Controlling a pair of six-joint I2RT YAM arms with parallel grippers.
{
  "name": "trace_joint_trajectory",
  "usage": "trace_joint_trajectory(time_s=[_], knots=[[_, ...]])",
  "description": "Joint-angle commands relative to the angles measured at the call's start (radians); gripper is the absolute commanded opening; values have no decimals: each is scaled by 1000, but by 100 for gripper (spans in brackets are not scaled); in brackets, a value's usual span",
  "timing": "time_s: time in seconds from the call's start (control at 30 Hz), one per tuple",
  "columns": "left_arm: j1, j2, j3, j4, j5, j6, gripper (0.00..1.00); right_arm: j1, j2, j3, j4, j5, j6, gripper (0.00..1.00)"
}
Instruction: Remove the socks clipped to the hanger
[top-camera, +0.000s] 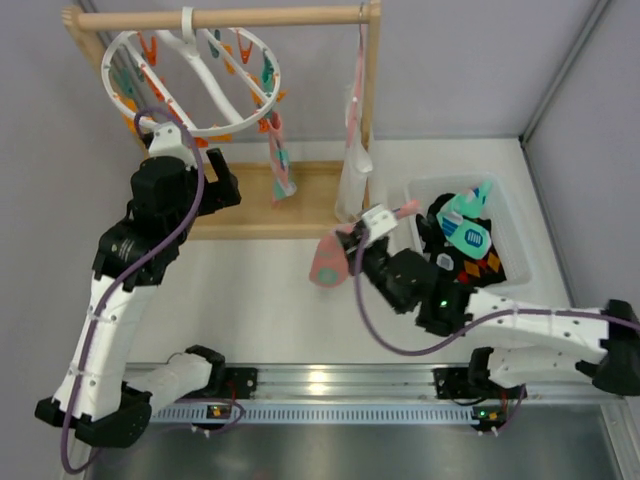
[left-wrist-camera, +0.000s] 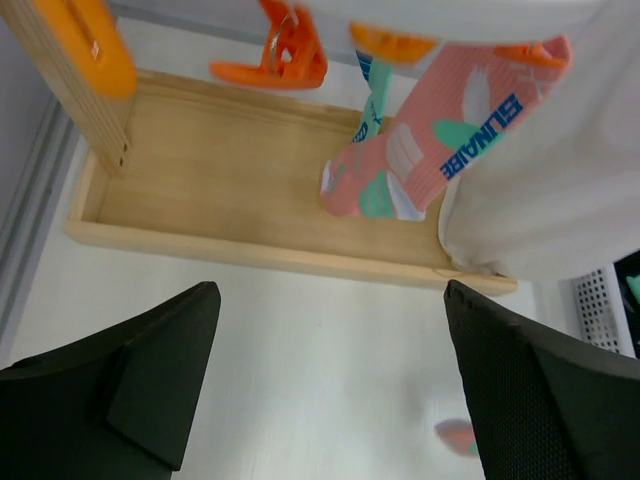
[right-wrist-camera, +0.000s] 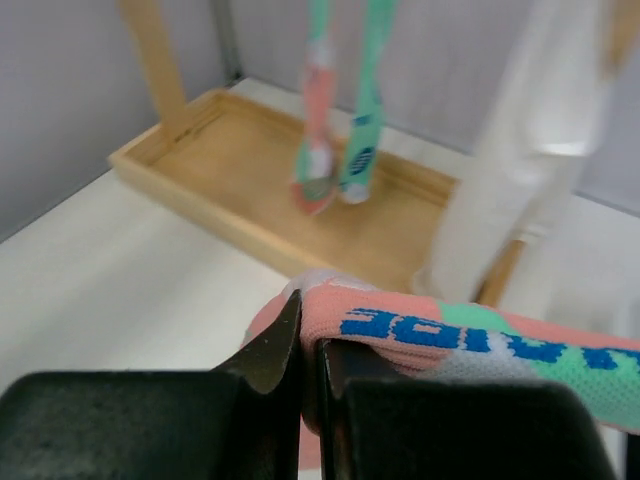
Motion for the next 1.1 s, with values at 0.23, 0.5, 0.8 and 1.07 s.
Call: trace_joint_trajectory(time_s=[0.23, 0.5, 0.8, 1.07], knots=[[-1, -452, -318, 30, 82, -63, 98, -449, -370, 121, -644, 13, 140, 0], [0, -704, -576, 56, -13, -66, 98, -880, -320, 210, -825, -85, 141, 0], [-1, -819, -671, 85, -16, -98, 98, -1170, 154, 89, -582, -681, 247, 9], [-1, -857, -688, 93, -20, -107, 98, -1185, 270, 17, -487, -742, 342, 18]])
